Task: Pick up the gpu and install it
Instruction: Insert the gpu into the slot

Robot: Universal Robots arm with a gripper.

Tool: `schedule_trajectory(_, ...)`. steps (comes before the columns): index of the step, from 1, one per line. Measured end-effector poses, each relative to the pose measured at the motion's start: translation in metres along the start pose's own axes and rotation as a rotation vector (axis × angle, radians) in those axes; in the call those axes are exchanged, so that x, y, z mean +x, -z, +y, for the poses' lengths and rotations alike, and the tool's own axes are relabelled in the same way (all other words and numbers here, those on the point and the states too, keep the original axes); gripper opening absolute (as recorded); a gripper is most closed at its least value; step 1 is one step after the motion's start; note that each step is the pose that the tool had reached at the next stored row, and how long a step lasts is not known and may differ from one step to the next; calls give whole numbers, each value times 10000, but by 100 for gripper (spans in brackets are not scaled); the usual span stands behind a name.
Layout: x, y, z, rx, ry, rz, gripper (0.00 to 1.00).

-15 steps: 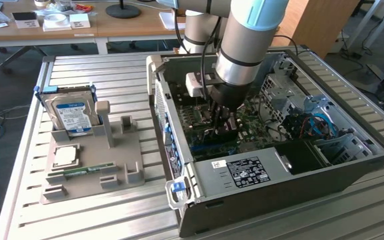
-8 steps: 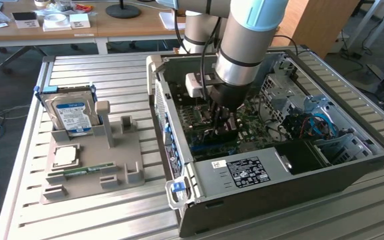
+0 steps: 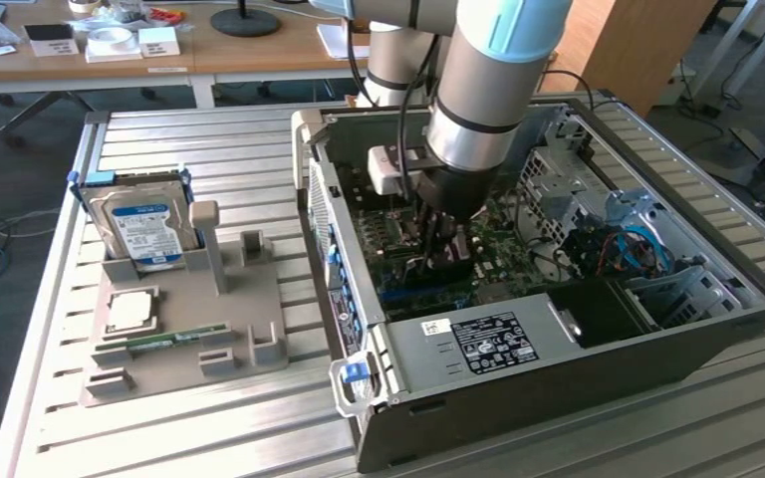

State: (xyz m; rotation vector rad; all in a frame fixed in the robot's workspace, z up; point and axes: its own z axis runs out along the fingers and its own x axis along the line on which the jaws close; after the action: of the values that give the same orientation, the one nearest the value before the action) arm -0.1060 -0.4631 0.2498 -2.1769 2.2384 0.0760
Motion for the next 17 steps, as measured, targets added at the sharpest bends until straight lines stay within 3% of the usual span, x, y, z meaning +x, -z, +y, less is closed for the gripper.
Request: schedule_trajectory(17,2,-34,15,2,1,1,27)
